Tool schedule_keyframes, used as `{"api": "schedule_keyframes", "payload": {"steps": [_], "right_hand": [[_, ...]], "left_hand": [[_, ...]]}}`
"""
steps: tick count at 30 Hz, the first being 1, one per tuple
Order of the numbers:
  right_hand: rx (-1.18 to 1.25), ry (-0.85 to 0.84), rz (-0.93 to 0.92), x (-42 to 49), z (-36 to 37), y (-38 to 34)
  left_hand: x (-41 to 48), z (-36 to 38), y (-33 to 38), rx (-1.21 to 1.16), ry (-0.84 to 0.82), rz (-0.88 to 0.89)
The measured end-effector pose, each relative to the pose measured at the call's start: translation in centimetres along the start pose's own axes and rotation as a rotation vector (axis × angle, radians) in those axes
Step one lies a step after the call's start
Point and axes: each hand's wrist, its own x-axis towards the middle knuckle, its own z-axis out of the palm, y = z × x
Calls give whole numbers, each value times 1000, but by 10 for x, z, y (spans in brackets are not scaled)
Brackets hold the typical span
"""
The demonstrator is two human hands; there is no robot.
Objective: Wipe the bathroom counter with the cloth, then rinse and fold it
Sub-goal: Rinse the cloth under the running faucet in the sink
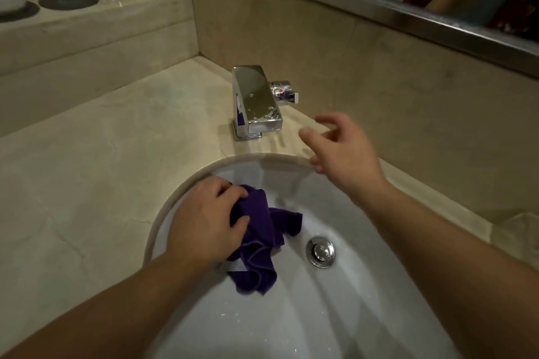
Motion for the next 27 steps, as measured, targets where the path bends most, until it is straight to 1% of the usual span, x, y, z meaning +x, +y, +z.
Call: {"api": "schedule_keyframes", "payload": {"steps": [2, 5, 7, 9, 11, 15, 18, 20, 22, 23, 24, 25, 26, 27], "right_hand": [[-42, -11, -68, 16, 10, -20], [-77, 31, -77, 38, 21, -33], [-153, 61, -88, 47, 22, -36], [-260, 77, -144, 49, 20, -36], [-301, 95, -162, 52, 17, -34], [-294, 130, -83, 60, 12, -29], [-298, 141, -79, 61, 11, -27], [-230, 202, -104, 50, 13, -24], [-145, 271, -99, 25, 17, -6], [-156, 238, -70, 10, 21, 11], [-223, 135, -17, -5, 27, 34], [-329, -8, 61, -21, 35, 59], [-433, -144, 150, -35, 42, 83], [-508, -240, 210, -45, 48, 104]], "left_hand": [[-2, 9, -6, 69, -72, 35], [-3, 14, -16, 75, -8, -11], [-2, 14, -19, 22, 20, -43], [-1, 13, -19, -38, 32, -67], [0, 11, -18, -88, 64, -85], [-1, 7, -17, -155, 119, -117], [-2, 8, -17, -183, 107, -133], [-4, 12, -16, -156, 108, -105], [-5, 13, -14, -74, 120, -27], [-6, 12, -13, -22, 127, 34], [-6, 11, -12, 36, 126, 118], [-6, 11, -10, 90, 104, 213], [-8, 12, -8, 143, 63, 304], [-10, 14, -7, 193, 11, 381]]}}
